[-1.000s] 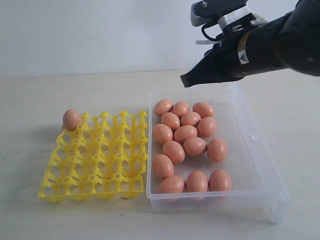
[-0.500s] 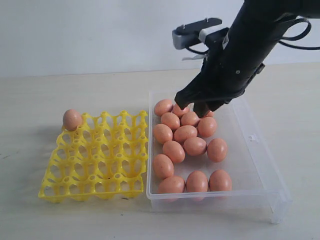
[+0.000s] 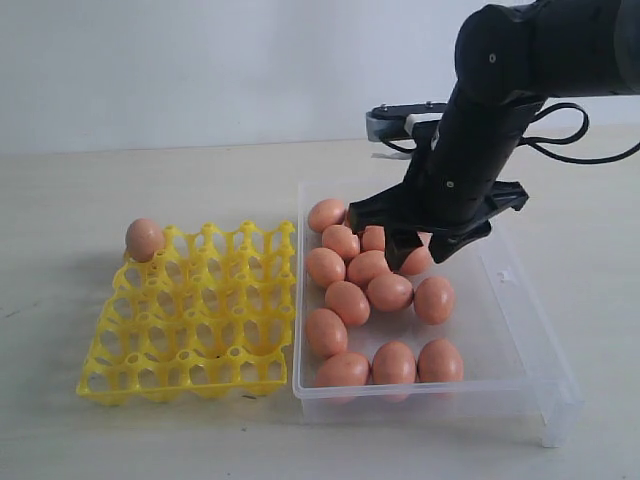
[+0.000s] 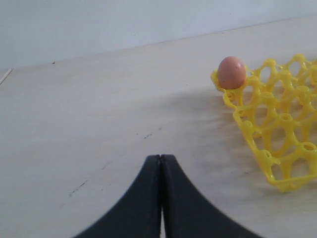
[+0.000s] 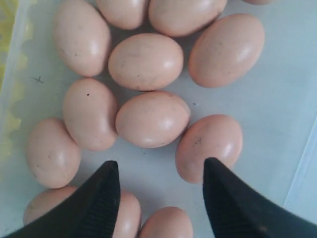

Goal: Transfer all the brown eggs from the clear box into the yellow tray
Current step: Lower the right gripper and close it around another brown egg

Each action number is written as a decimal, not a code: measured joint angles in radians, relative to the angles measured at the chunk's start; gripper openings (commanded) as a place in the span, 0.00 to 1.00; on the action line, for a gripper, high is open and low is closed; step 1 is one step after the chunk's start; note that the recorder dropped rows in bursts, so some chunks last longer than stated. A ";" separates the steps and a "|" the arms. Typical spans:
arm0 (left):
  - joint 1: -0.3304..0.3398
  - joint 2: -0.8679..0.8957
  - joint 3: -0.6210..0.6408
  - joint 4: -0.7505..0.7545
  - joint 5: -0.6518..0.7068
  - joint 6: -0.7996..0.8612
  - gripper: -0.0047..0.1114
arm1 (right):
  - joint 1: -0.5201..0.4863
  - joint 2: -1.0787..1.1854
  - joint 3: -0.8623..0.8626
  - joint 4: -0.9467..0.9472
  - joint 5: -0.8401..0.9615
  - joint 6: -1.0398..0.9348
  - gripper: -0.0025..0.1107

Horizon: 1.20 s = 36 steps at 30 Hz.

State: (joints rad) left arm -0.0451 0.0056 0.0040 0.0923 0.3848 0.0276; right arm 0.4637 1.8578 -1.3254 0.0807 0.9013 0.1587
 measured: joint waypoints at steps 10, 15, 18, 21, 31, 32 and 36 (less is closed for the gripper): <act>0.000 0.000 0.000 0.000 0.000 0.000 0.04 | -0.075 0.054 -0.002 0.128 -0.042 0.014 0.47; 0.000 0.000 0.000 0.000 0.000 0.000 0.04 | -0.095 0.100 -0.002 0.138 -0.060 0.021 0.47; 0.000 0.000 0.000 0.000 0.000 0.000 0.04 | -0.108 0.122 -0.002 0.149 -0.092 0.027 0.46; 0.000 0.000 0.000 0.000 0.000 0.000 0.04 | -0.127 0.133 -0.004 0.149 -0.110 0.035 0.45; 0.000 0.000 0.000 0.000 0.000 0.000 0.04 | -0.169 0.146 -0.004 0.131 -0.086 0.049 0.45; 0.000 0.000 0.000 0.000 0.000 0.000 0.04 | -0.169 0.146 -0.004 0.131 -0.079 0.049 0.45; 0.000 0.000 0.000 0.000 0.000 0.000 0.04 | -0.169 0.146 -0.004 0.131 -0.039 0.049 0.45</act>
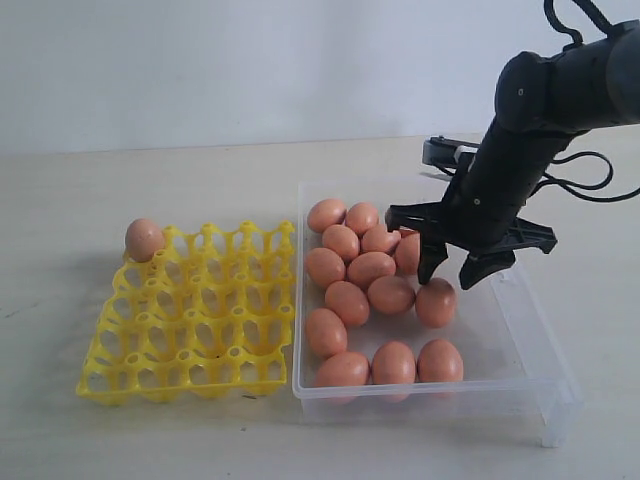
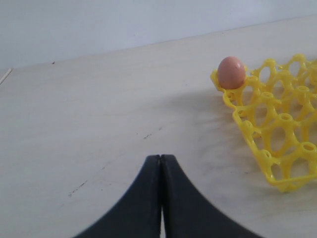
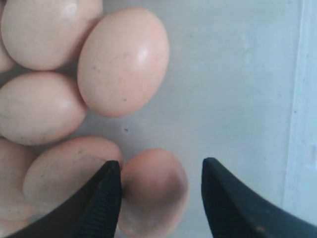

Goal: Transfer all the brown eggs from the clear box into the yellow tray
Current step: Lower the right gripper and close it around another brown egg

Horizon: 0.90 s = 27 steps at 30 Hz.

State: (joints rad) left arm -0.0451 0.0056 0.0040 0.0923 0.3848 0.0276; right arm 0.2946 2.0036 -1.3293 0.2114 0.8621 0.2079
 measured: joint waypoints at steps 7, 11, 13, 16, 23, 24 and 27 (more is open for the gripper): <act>0.000 0.000 0.000 0.000 0.000 0.000 0.04 | 0.000 0.000 0.000 0.003 0.026 0.004 0.45; 0.000 0.000 0.000 0.000 0.000 0.000 0.04 | 0.002 0.000 0.000 0.008 0.032 0.004 0.45; 0.000 0.000 0.000 0.000 0.000 0.000 0.04 | 0.018 0.000 0.000 0.008 0.032 0.004 0.45; 0.000 0.000 0.000 0.000 0.000 0.000 0.04 | 0.037 0.000 0.000 -0.007 0.026 0.002 0.45; 0.000 0.000 0.000 0.000 0.000 0.000 0.04 | 0.045 -0.002 0.060 -0.019 -0.042 -0.004 0.45; 0.000 0.000 0.000 0.000 0.000 0.000 0.04 | 0.045 -0.006 0.071 -0.017 -0.056 -0.009 0.45; 0.000 0.000 0.000 0.000 0.000 0.000 0.04 | 0.047 -0.013 0.091 -0.015 -0.090 -0.011 0.45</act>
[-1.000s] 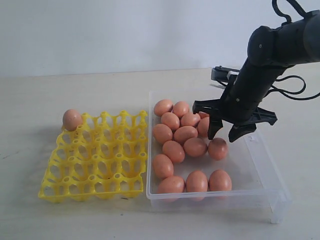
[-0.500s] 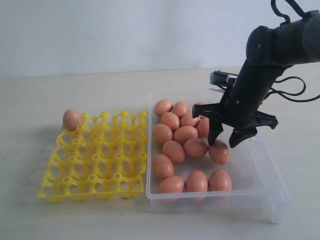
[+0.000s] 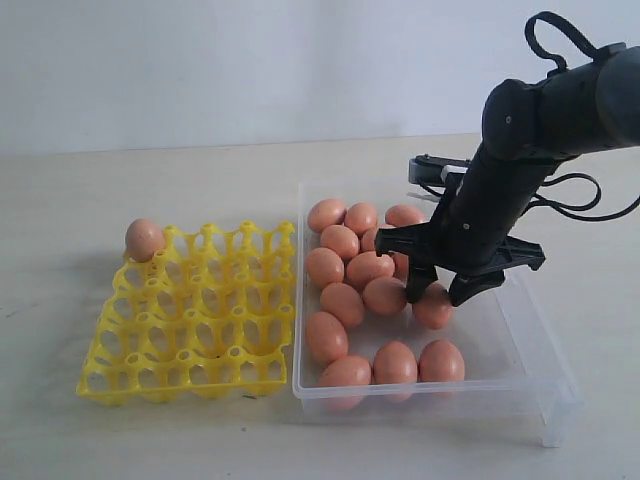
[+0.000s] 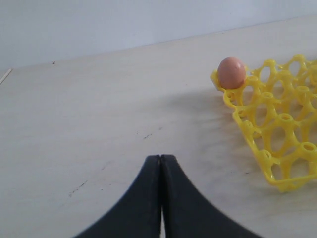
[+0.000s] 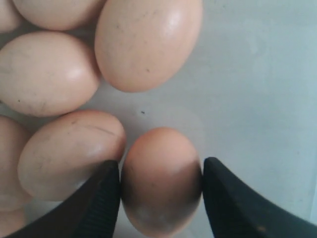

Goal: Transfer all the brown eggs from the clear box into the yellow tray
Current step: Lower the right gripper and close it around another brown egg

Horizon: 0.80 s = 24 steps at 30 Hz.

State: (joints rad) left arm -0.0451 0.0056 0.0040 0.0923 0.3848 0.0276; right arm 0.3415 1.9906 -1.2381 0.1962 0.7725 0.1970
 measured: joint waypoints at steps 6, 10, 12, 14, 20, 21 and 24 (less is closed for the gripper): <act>0.000 0.000 0.000 0.000 0.000 0.000 0.04 | 0.000 0.000 0.005 -0.004 -0.026 -0.003 0.41; 0.000 0.000 0.000 0.000 0.000 0.000 0.04 | 0.001 0.009 0.005 -0.006 -0.026 -0.011 0.16; 0.000 0.000 0.000 0.000 0.000 0.000 0.04 | 0.002 0.016 0.005 -0.008 -0.026 -0.034 0.02; 0.000 0.000 0.000 0.000 0.000 0.000 0.04 | 0.005 0.016 0.005 -0.008 -0.024 -0.072 0.02; 0.000 0.000 0.000 0.000 0.000 0.000 0.04 | 0.009 0.012 0.005 -0.012 -0.022 -0.118 0.02; 0.000 0.000 0.000 0.000 0.000 0.000 0.04 | 0.009 0.006 0.005 -0.012 -0.022 -0.125 0.02; 0.000 0.000 0.000 0.000 0.000 0.000 0.04 | 0.009 -0.014 0.011 -0.024 -0.024 -0.140 0.02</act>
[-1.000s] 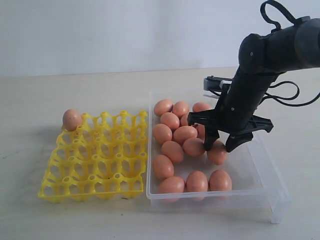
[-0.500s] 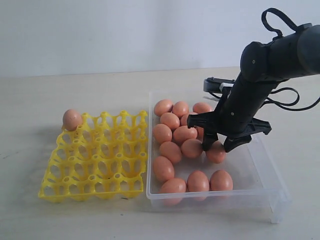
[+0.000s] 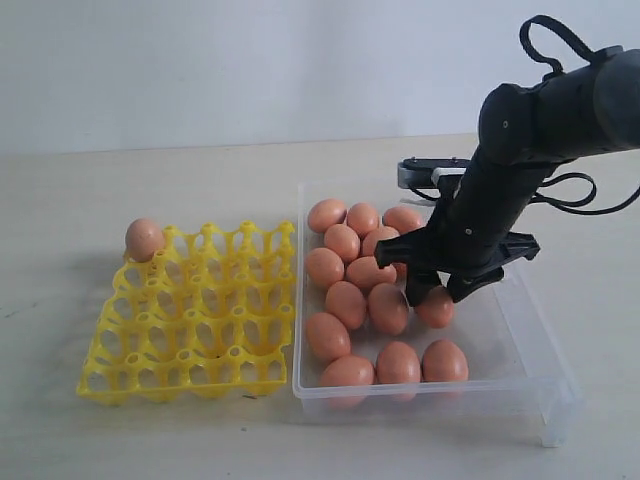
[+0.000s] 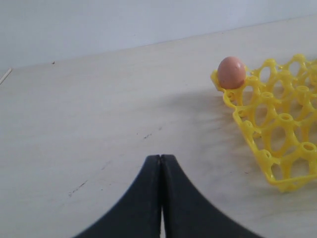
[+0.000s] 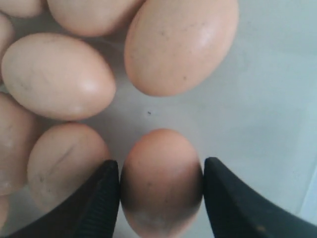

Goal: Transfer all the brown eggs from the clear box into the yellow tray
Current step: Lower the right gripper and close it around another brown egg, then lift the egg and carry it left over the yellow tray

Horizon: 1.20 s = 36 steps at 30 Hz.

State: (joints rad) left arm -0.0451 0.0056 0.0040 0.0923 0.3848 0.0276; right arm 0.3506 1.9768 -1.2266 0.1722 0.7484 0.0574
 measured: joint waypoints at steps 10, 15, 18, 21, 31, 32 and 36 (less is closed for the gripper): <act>0.000 0.000 0.000 0.000 0.000 0.000 0.04 | 0.000 -0.164 0.014 -0.036 -0.032 -0.025 0.02; 0.000 0.000 0.000 0.000 0.000 0.000 0.04 | 0.030 -0.247 0.014 -0.040 -0.096 -0.038 0.02; 0.000 0.000 0.000 0.000 0.000 0.000 0.04 | 0.075 -0.276 0.015 -0.040 -0.174 -0.044 0.02; 0.000 0.000 0.000 0.000 0.000 0.000 0.04 | 0.136 -0.285 0.015 -0.038 -0.281 -0.065 0.02; 0.000 0.000 0.000 0.000 0.000 0.000 0.04 | 0.330 -0.212 0.084 0.025 -0.779 -0.173 0.02; 0.000 0.000 0.000 0.000 0.000 0.000 0.04 | 0.343 -0.191 0.089 0.028 -0.810 -0.166 0.02; 0.000 0.000 0.000 0.000 0.000 0.000 0.04 | 0.380 -0.102 0.090 0.028 -0.935 -0.118 0.02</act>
State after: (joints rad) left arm -0.0451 0.0056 0.0040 0.0923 0.3848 0.0276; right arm 0.7305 1.8750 -1.1367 0.1998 -0.1871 -0.0606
